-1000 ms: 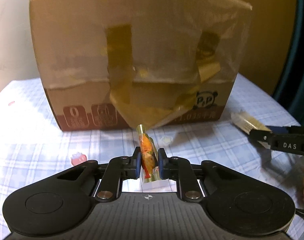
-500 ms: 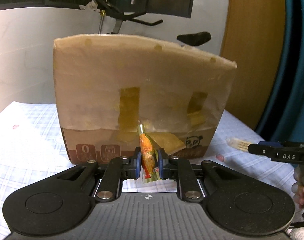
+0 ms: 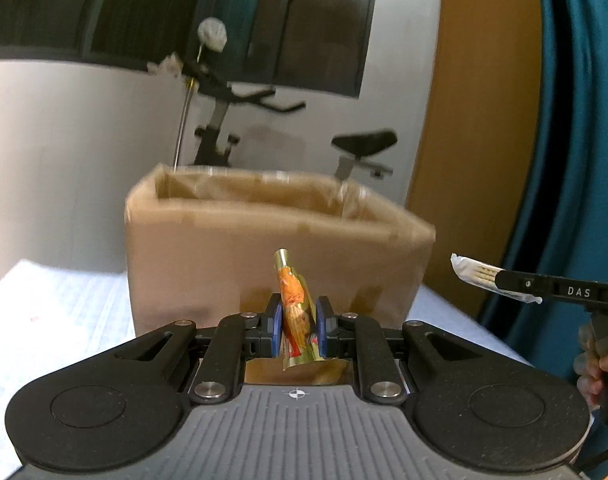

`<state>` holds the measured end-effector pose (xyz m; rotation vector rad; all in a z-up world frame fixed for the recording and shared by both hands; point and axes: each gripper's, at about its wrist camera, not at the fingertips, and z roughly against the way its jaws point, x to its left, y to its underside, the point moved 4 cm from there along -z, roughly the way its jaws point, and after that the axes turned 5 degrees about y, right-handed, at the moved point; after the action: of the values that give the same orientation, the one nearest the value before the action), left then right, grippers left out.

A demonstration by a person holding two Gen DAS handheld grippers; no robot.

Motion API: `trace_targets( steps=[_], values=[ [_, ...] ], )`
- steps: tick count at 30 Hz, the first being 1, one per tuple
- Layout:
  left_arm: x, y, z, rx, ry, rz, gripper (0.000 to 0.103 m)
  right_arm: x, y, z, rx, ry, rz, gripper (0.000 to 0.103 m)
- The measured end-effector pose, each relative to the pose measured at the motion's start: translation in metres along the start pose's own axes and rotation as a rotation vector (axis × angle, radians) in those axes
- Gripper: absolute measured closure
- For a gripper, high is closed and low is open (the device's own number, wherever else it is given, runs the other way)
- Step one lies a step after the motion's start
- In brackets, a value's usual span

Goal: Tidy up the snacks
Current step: 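Carry both packets over the box and open both tools to drop them in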

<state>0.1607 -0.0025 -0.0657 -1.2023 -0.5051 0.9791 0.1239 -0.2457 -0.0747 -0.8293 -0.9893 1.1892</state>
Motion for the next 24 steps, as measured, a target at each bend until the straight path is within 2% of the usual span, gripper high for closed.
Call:
trace_targets(
  steps=[6,11,16,21,23,24],
  values=[
    [0.007,-0.046,-0.007,-0.074,-0.009,-0.023,0.085,0.019,-0.05,-0.004,-0.1,-0.075,0.026,0.052],
    [0.022,-0.081,-0.036,-0.072,-0.021,-0.012,0.085,0.045,-0.083,-0.036,-0.126,-0.14,0.056,0.052],
    [0.045,-0.096,-0.083,0.003,-0.064,0.04,0.085,0.077,-0.103,-0.1,-0.049,-0.182,0.031,0.052],
    [0.064,-0.098,-0.113,0.061,-0.131,0.057,0.085,0.106,-0.107,-0.168,0.084,-0.129,0.035,0.052],
    [0.069,-0.099,-0.12,0.076,-0.158,0.053,0.08,0.119,-0.103,-0.184,0.121,-0.112,0.081,0.052],
    [0.071,-0.098,-0.12,0.083,-0.162,0.055,0.069,0.122,-0.101,-0.19,0.131,-0.096,0.098,0.052]
  ],
)
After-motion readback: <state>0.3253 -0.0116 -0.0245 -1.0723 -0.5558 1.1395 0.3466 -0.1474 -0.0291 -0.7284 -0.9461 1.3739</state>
